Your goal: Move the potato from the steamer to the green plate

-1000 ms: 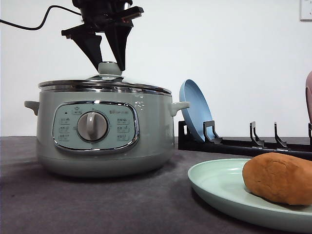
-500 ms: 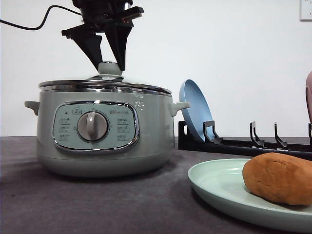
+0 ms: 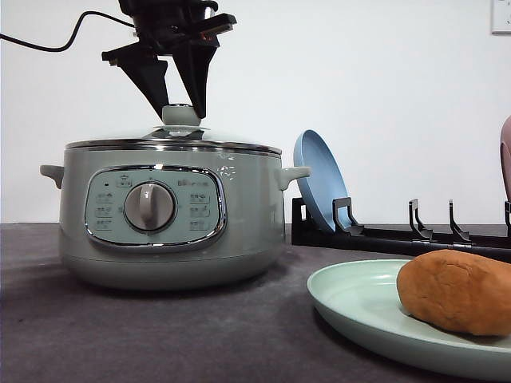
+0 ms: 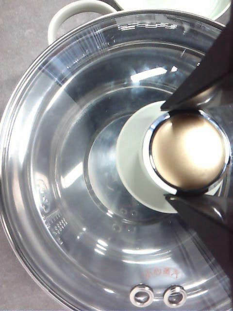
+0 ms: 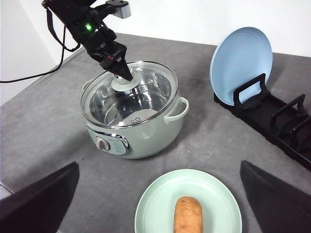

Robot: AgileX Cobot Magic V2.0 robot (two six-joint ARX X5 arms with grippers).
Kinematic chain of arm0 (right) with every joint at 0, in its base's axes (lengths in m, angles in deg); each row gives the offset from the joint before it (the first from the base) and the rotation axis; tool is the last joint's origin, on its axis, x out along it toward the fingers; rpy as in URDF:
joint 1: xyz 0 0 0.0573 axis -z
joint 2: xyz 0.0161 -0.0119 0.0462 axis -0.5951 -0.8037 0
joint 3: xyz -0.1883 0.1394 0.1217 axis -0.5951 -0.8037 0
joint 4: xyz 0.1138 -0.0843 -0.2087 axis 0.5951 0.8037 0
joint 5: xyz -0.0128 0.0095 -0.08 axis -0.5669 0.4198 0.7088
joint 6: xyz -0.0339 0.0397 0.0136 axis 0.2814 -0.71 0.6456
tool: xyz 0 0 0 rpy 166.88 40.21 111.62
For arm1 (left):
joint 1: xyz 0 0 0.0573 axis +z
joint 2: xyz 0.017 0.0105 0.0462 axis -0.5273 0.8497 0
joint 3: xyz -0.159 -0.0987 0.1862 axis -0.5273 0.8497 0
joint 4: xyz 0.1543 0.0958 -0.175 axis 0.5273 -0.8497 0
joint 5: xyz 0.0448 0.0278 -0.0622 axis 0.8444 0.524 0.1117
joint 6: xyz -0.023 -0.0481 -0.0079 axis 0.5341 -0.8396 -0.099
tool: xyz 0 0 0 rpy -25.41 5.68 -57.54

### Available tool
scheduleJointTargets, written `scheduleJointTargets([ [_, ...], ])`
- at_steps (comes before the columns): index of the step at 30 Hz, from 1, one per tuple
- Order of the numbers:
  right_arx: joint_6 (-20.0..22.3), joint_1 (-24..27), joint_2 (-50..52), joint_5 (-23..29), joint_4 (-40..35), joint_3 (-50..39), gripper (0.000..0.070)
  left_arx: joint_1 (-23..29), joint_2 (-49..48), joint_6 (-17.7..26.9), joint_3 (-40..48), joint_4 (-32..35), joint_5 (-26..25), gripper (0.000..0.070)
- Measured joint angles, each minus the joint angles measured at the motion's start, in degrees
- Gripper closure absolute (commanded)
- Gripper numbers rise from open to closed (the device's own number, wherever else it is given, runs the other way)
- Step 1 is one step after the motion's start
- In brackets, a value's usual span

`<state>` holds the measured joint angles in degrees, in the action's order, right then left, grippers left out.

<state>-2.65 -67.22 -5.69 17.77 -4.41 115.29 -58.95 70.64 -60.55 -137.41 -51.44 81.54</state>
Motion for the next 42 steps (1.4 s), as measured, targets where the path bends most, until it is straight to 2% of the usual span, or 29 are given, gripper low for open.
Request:
scheduleJointTargets([
  [2, 0.0, 0.0, 0.0, 0.01, 0.0, 0.0, 0.0005, 0.07, 0.0, -0.01, 0.0, -0.12, 0.0, 0.0656],
  [5, 0.0, 0.0, 0.0, -0.01, 0.02, 0.0, 0.0005, 0.12, 0.0, -0.07, 0.0, -0.25, -0.02, 0.0387],
  [7, 0.0, 0.0, 0.0, -0.01, 0.0, 0.0, 0.0005, 0.12, 0.0, -0.26, 0.0, -0.37, 0.08, 0.0249],
  [10, 0.0, 0.0, 0.0, 0.0, 0.02, 0.0, 0.0005, 0.28, -0.16, -0.25, 0.0, -0.62, 0.9, 0.0117],
  [12, 0.0, 0.0, 0.0, -0.01, 0.02, 0.0, 0.0005, 0.45, -0.99, -0.24, 0.0, -0.4, 0.94, 0.0068],
  [20, 0.0, 0.0, 0.0, -0.01, 0.03, 0.0, 0.0005, 0.68, -12.16, -0.21, 0.02, -0.82, 0.98, 0.0056],
  [25, 0.0, 0.0, 0.0, -0.01, 0.02, 0.0, 0.0005, 0.71, -19.43, -0.2, 0.26, -3.51, 0.98, 0.0059],
  [28, 0.02, 0.0, 0.0, 0.01, 0.02, 0.0, 0.0005, 0.71, -24.33, -0.08, 3.42, -3.32, 0.98, 0.0059],
  [34, 0.47, 0.0, 0.0, 0.01, 0.02, 0.0, 0.0005, 0.71, -38.35, 0.58, 17.75, 4.08, 1.0, 0.0059],
  [42, 1.4, 0.0, 0.0, 0.01, 0.67, 0.0, 0.0005, 0.71, -63.42, 1.26, 46.43, 21.11, 0.99, 0.0059],
])
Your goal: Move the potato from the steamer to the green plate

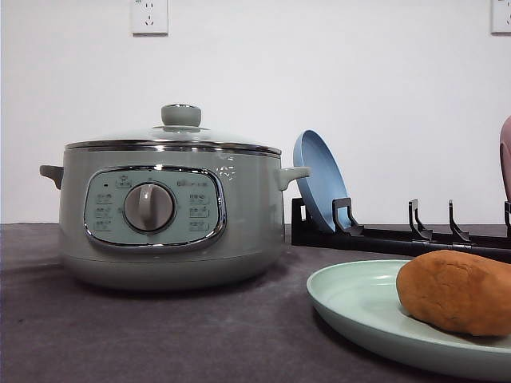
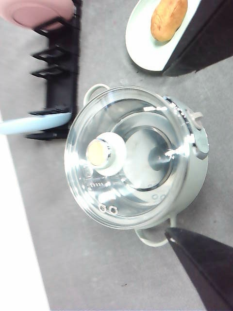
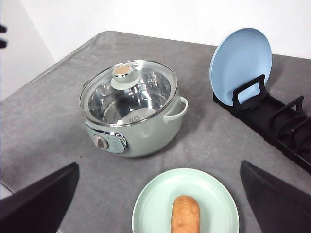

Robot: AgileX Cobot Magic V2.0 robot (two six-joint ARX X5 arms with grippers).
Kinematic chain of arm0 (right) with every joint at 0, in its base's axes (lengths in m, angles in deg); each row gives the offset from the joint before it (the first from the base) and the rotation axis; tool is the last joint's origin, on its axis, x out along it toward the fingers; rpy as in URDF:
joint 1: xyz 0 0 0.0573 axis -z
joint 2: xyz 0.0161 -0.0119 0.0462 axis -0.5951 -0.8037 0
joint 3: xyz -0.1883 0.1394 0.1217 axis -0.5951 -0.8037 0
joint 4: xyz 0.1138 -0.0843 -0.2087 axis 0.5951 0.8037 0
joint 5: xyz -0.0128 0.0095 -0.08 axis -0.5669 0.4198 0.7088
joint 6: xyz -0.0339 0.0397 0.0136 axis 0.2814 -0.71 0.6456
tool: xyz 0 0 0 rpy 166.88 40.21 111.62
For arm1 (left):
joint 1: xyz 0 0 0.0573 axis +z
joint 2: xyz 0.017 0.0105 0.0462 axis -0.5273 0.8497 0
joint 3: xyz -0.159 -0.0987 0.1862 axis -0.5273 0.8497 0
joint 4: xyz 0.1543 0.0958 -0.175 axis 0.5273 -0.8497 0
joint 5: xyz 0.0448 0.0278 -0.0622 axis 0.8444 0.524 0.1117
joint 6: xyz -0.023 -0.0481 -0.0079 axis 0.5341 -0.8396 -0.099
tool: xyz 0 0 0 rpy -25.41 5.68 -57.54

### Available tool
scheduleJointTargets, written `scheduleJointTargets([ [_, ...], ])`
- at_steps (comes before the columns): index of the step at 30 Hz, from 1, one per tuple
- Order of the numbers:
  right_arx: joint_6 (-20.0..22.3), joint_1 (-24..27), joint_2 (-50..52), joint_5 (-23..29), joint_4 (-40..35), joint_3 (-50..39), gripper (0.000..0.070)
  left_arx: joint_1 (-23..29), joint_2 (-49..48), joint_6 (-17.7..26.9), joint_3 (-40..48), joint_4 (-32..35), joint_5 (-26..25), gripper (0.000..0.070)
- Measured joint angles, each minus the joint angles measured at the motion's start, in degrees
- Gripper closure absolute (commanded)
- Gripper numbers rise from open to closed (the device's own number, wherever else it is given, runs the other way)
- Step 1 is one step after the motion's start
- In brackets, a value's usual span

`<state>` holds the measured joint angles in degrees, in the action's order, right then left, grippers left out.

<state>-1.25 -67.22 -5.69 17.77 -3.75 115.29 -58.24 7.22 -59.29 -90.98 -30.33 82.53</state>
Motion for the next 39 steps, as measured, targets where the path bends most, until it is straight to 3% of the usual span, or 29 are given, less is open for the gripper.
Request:
scheduleJointTargets([
  [4, 1.81, 0.0, 0.0, 1.34, 2.04, 0.0, 0.0005, 0.0, -9.46, -0.42, 10.93, 2.94, -0.01, 0.006],
  [7, 3.31, 0.0, 0.0, 4.92, 4.77, 0.0, 0.0005, 0.0, -13.38, -1.01, 14.56, 2.9, -0.01, 0.006],
  [18, 4.26, 0.0, 0.0, 7.04, 6.52, 0.0, 0.0006, 0.0, -15.28, -1.31, 14.88, 4.38, -0.01, 0.0064],
  [20, 4.25, 0.0, 0.0, 7.04, 6.52, 0.0, 0.0008, 0.0, -15.26, -1.31, 14.88, 4.37, -0.01, 0.01],
  [21, 4.26, 0.0, 0.0, 7.03, 6.52, 0.0, 0.0052, 0.0, -15.26, -1.31, 14.88, 4.32, -0.01, 0.0183],
  [22, 4.24, 0.0, 0.0, 6.98, 6.53, 0.0, 0.0207, 0.0, -15.26, -1.31, 14.88, 4.24, -0.01, 0.0338],
  [24, 4.27, 0.0, 0.0, 6.21, 6.6, 0.0, 0.0691, 0.0, -15.27, -1.32, 14.88, 4.08, -0.01, 0.0665],
  [39, 4.25, 0.0, 0.0, 6.03, 6.65, 0.0, 0.0667, 0.0, -15.29, -2.82, 14.88, 3.45, -0.01, 0.0672],
])
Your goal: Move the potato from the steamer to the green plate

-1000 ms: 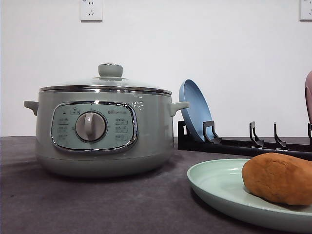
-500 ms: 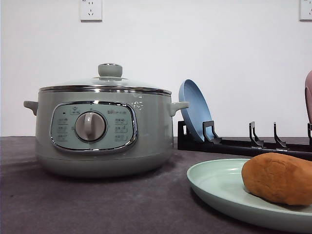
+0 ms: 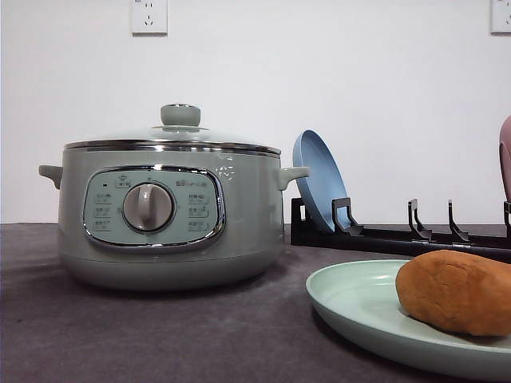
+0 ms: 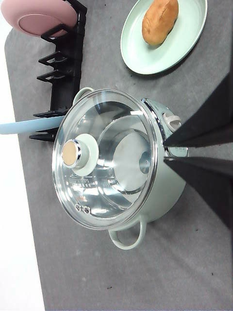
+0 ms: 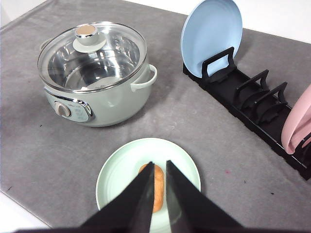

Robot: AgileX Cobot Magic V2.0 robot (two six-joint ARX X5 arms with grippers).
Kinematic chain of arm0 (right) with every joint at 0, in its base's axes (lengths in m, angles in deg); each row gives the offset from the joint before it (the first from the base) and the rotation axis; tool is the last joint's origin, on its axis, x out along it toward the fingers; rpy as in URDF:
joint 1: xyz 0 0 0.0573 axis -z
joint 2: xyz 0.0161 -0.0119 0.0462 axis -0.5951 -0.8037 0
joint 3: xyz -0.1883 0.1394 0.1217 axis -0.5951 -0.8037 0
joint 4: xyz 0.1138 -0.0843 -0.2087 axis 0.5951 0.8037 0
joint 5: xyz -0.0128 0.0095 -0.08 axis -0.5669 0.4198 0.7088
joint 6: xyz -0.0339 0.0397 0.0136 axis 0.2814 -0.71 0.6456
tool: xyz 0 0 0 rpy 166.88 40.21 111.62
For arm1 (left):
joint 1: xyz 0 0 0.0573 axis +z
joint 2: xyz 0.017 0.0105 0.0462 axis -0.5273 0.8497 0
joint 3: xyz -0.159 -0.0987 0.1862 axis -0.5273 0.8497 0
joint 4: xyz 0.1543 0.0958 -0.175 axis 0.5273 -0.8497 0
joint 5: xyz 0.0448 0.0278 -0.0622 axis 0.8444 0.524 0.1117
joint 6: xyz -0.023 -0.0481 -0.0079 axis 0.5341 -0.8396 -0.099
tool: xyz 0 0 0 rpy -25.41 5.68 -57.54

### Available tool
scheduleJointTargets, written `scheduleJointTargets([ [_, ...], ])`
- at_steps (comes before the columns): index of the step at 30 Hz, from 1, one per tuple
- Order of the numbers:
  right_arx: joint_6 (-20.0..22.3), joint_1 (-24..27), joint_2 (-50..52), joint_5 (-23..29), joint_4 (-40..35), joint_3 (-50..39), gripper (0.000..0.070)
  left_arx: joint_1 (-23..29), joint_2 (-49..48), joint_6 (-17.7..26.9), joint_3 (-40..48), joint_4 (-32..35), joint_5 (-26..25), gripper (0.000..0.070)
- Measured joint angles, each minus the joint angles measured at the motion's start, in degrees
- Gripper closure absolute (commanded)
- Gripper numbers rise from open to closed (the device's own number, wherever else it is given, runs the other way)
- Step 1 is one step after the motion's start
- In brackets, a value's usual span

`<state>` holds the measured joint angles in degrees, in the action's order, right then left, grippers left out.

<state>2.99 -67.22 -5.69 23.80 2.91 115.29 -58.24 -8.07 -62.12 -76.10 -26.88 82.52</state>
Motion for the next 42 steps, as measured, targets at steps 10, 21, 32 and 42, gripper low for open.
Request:
scheduleJointTargets([
  [10, -0.01, 0.0, 0.0, 0.0, 0.0, 0.0, 0.0668, 5.46, -2.28, 0.0, 0.35, 1.0, -0.99, 0.0672],
  [21, 0.01, 0.0, 0.0, 0.0, 0.0, 0.0, 0.0667, 28.19, -16.57, 0.96, 21.74, 20.37, -1.44, 0.0672],
  [32, 0.0, 0.0, 0.0, -0.02, -0.01, -0.02, 0.0668, 26.44, -36.23, 1.08, 50.59, 32.39, -1.42, 0.0672],
  [42, -0.01, 0.0, -0.07, -0.01, -0.17, -0.02, 0.0667, 24.12, -36.44, -0.27, 61.15, 42.94, -0.5, 0.0672],
])
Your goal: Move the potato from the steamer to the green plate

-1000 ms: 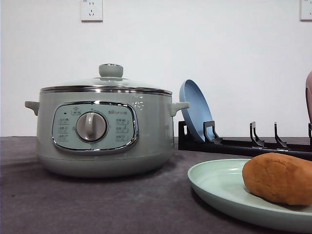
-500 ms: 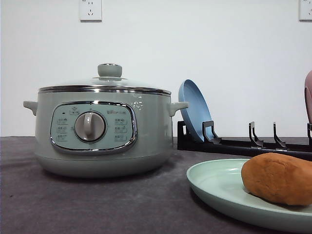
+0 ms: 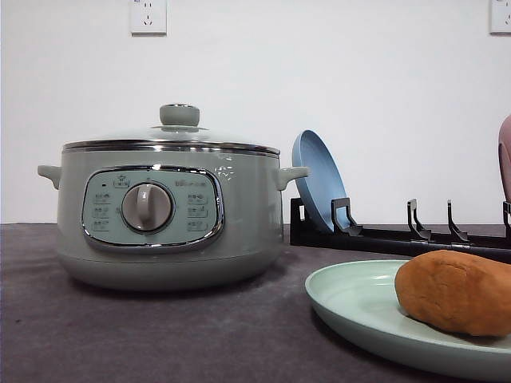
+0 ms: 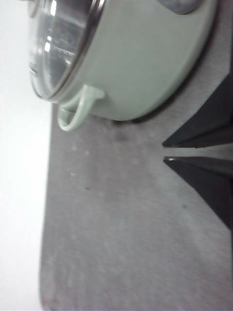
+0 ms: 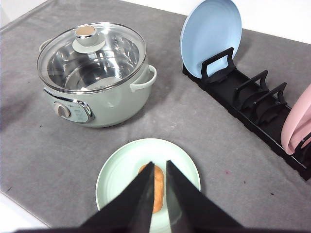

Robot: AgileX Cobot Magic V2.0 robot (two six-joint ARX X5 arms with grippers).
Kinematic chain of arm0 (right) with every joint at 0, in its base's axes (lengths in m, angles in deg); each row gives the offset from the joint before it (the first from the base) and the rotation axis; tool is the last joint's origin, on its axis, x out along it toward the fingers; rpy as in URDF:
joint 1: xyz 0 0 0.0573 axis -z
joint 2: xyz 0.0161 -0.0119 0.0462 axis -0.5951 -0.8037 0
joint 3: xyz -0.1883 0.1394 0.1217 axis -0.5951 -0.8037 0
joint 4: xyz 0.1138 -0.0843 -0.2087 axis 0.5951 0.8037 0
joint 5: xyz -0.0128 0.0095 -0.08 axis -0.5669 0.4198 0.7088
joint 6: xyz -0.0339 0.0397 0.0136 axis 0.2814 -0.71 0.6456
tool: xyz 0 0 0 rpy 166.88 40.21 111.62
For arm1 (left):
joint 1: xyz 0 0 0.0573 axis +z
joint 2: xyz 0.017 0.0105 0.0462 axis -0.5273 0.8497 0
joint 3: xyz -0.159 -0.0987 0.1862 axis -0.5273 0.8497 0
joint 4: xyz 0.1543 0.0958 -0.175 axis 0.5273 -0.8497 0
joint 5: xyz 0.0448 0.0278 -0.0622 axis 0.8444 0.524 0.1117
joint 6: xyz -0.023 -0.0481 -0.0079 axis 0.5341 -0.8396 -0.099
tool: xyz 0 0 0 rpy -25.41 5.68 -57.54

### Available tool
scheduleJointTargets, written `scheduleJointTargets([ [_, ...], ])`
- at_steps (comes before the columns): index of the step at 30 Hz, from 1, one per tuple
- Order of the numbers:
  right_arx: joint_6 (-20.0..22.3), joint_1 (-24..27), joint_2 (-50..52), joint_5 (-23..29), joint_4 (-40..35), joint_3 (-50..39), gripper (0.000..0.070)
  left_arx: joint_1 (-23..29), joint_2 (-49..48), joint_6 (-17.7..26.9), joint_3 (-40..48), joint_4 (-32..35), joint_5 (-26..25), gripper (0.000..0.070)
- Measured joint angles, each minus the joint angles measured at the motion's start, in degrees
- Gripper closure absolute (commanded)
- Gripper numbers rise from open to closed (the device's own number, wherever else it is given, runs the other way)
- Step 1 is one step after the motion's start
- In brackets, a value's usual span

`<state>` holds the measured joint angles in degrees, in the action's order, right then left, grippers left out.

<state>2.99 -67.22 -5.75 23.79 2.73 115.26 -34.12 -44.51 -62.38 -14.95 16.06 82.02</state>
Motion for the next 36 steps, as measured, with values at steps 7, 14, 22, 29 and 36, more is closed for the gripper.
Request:
scheduleJointTargets([
  [7, 0.0, 0.0, 0.0, -0.01, -0.35, 0.0, 0.0667, -1.55, -0.12, 0.12, 0.25, -0.34, 6.7, 0.0672],
  [14, 0.02, 0.0, 0.0, -0.01, -0.35, 0.0, 0.0667, -2.33, -0.12, 0.14, 0.25, -0.24, 6.92, 0.0672],
  [22, 0.0, 0.0, 0.0, 0.0, -0.35, 0.0, 0.0667, -2.33, -0.12, 0.14, 0.25, -0.22, 6.92, 0.0672],
  [29, 0.0, 0.0, 0.0, 0.0, -0.37, 0.0, 0.0667, -2.33, -0.12, 0.14, 0.25, -0.23, 6.92, 0.0672],
  [36, 0.11, 6.93, 0.5, 0.71, -4.99, -2.57, 0.0668, -2.33, -0.12, 0.14, 0.25, -0.22, 6.92, 0.0672],
])
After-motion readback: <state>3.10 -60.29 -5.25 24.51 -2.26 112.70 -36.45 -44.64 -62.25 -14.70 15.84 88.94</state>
